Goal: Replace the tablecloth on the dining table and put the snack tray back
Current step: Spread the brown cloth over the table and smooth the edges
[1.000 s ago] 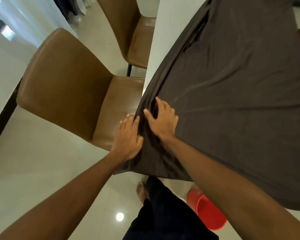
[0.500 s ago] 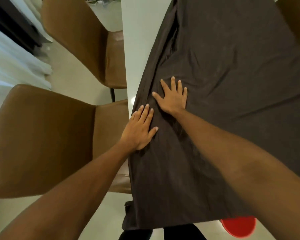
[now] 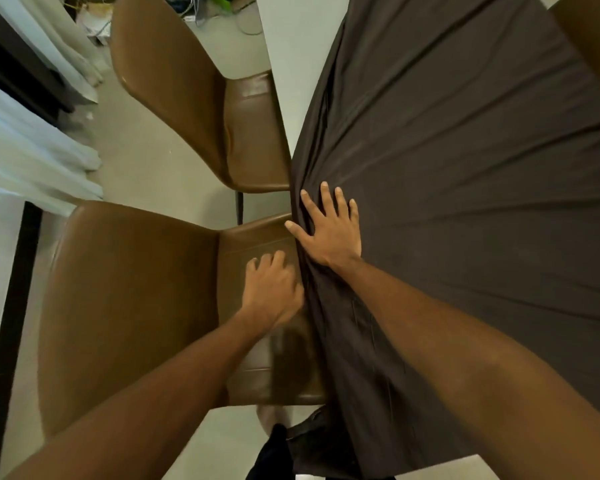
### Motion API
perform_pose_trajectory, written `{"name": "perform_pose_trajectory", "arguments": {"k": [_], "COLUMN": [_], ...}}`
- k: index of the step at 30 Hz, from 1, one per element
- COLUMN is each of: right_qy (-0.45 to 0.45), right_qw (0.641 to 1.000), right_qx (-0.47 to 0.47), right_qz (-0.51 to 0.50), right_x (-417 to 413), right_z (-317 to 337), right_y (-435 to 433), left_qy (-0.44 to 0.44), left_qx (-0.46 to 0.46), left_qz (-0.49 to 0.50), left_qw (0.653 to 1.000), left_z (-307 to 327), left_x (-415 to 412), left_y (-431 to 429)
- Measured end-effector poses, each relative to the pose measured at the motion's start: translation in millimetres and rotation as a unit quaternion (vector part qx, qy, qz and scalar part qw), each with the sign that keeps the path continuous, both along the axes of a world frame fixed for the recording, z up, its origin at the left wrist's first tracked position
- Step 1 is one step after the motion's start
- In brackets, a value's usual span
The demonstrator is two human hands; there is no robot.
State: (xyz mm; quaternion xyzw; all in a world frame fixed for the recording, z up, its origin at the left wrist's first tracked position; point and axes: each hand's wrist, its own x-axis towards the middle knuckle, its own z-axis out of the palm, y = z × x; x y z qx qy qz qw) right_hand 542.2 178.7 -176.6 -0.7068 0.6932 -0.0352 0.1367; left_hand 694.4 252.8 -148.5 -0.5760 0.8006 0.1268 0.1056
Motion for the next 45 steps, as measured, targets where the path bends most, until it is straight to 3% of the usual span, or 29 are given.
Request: {"name": "perform_pose_trajectory", "arguments": {"k": [5, 10, 13, 16, 20, 26, 29, 38, 45], "right_qy": [-0.056, -0.188, -0.234, -0.171, -0.105, -0.056, -0.006, 0.003, -0.073], "right_qw": [0.998, 0.977, 0.959, 0.972, 0.983, 0.987, 0.990, 0.997, 0.988], "right_qx": [-0.035, -0.081, -0.147, -0.154, -0.124, -0.051, -0.048, -0.047, -0.106], "right_qz": [0.000, -0.064, -0.068, -0.054, -0.091, -0.144, -0.129, -0.066, -0.088], "right_x": [18.1, 12.1, -19.4, -51.4, -80.5, -92.1, -76.3, -0.9, 14.7], "right_z": [-0.9, 3.9, 8.1, 12.7, 12.2, -1.3, -11.3, -12.8, -12.6], "right_y": [27.7, 20.0, -34.8, -108.1, -202.9, -318.0, -334.2, -367.2, -345.2], "left_qy": [0.134, 0.240, 0.210, 0.203, 0.211, 0.206, 0.175, 0.111, 0.093], "left_qx": [-0.035, -0.078, -0.080, -0.058, -0.002, -0.027, -0.075, -0.126, -0.114], "left_qz": [0.101, 0.098, 0.056, 0.026, 0.041, 0.031, 0.019, 0.066, 0.099], "left_qw": [0.985, 0.963, 0.973, 0.977, 0.977, 0.978, 0.981, 0.984, 0.984], "left_z": [8.8, 21.7, 27.0, 27.5, 20.3, 6.3, -1.4, -19.3, -14.6], "left_x": [20.1, 10.0, -4.5, -27.4, -63.0, -104.4, -95.0, -11.2, 3.9], "left_y": [-70.5, -162.5, -218.9, -267.7, -342.0, -438.5, -455.4, -480.1, -454.3]}}
